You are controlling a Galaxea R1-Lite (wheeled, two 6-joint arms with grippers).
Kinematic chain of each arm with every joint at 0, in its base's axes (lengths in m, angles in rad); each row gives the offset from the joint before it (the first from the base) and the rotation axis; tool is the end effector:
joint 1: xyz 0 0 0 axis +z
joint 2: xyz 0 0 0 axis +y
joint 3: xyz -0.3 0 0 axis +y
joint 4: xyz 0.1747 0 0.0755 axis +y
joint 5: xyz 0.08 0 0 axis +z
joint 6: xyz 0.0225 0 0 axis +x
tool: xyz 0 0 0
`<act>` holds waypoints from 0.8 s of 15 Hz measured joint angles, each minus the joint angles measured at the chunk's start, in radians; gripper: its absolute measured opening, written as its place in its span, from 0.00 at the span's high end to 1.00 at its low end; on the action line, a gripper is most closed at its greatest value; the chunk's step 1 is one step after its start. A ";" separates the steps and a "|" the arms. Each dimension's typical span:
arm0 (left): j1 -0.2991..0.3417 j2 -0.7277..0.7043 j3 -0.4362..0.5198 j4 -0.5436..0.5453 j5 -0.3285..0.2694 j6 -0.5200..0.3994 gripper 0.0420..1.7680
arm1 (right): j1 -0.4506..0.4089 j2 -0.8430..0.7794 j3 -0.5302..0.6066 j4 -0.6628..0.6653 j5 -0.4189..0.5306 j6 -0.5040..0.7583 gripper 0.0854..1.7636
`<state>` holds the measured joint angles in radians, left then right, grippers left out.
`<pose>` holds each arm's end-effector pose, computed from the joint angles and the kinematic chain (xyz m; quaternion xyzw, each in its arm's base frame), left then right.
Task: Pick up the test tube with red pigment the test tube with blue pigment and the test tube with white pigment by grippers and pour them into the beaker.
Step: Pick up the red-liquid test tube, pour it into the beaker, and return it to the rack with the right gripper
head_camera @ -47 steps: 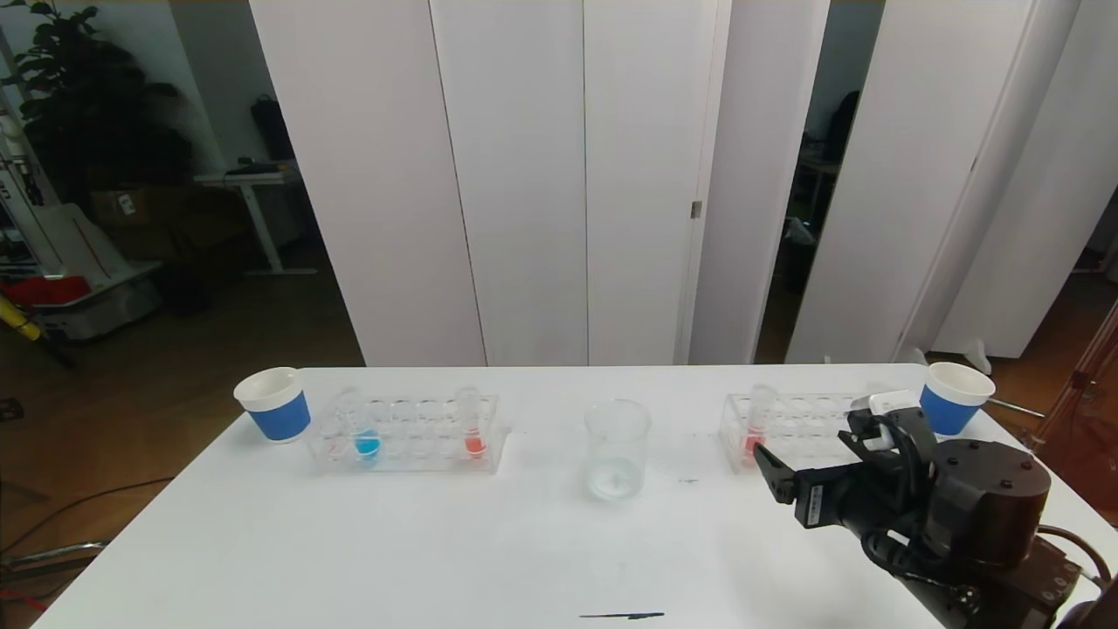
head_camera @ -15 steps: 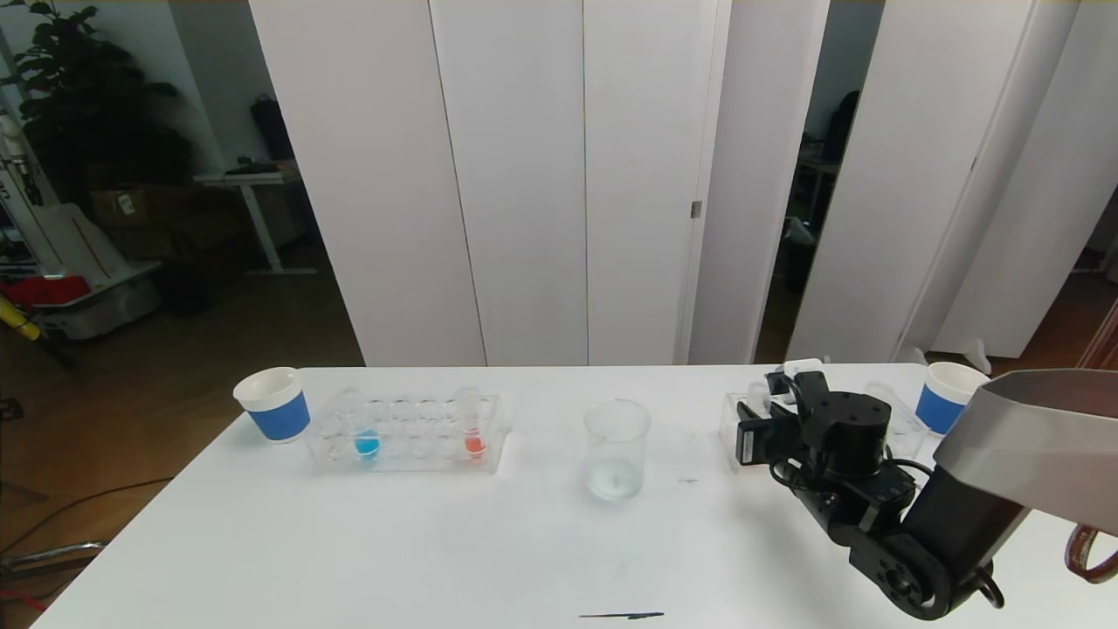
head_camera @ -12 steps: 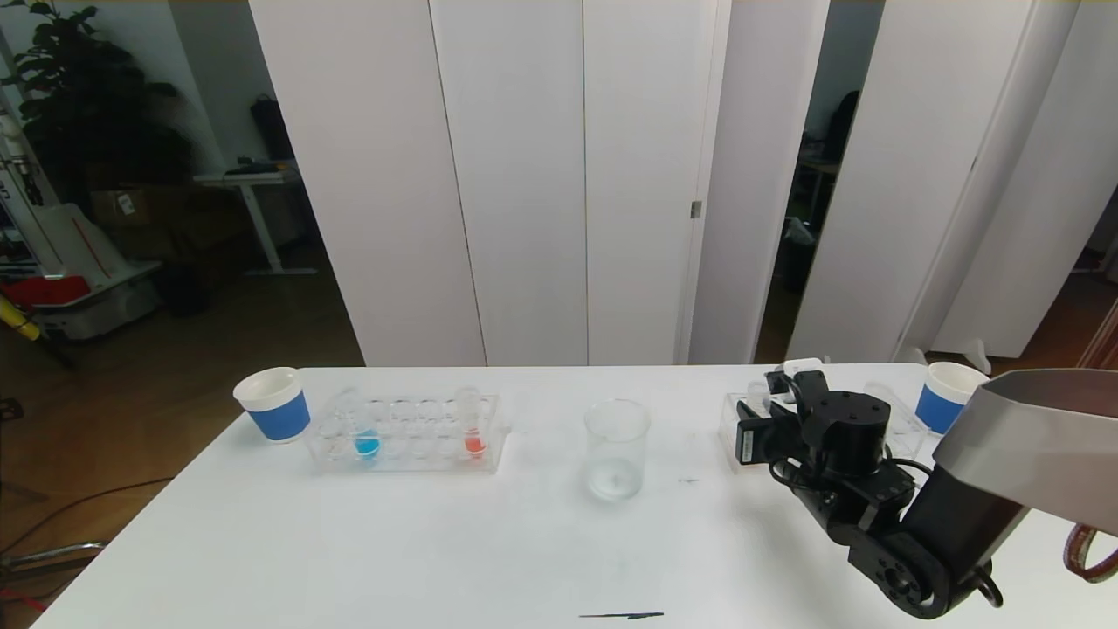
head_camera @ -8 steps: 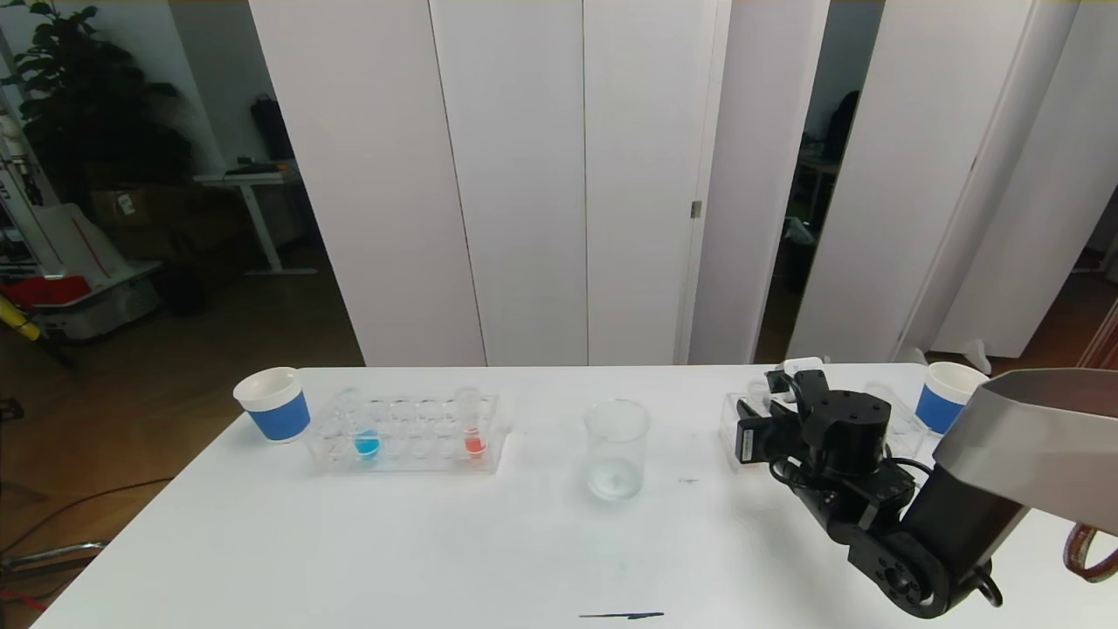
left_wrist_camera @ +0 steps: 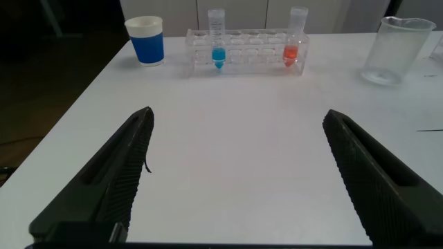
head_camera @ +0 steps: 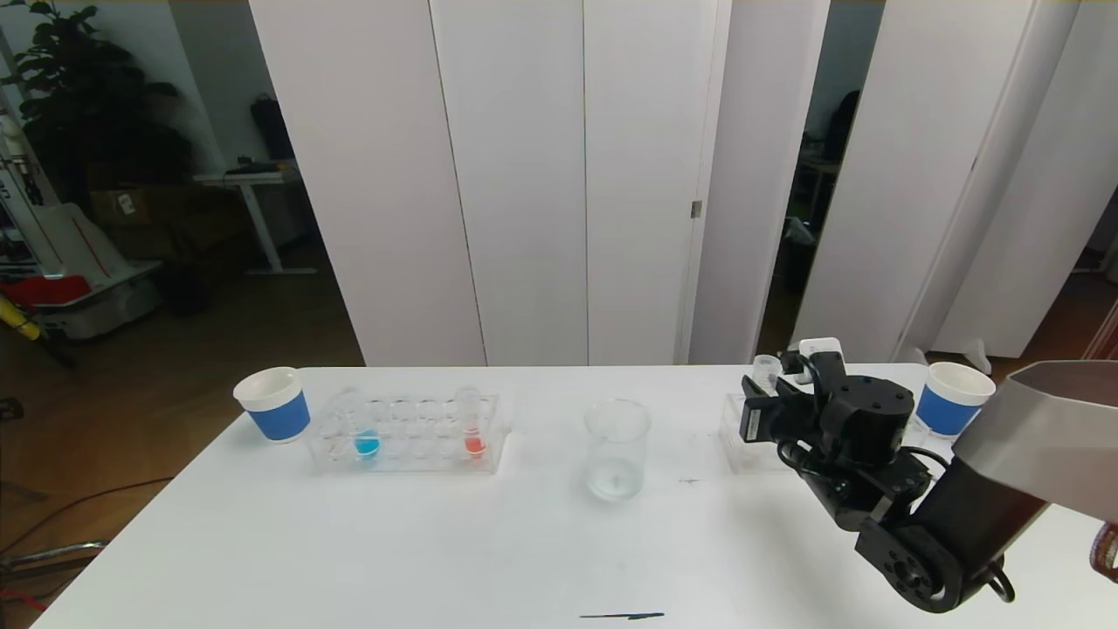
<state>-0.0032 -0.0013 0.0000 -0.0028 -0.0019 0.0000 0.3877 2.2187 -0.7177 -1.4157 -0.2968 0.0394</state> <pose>-0.0229 0.0000 0.0758 0.0000 -0.0020 -0.0025 1.0000 0.3448 0.1337 0.0615 0.0054 0.0411 0.0446 0.9981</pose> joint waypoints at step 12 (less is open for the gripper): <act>0.000 0.000 0.000 0.000 0.000 0.000 0.01 | -0.001 -0.078 -0.460 0.397 0.211 -0.122 0.70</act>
<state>-0.0032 -0.0013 0.0000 -0.0028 -0.0023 0.0000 0.3868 2.1409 -1.1777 -1.0189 -0.0860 -0.0826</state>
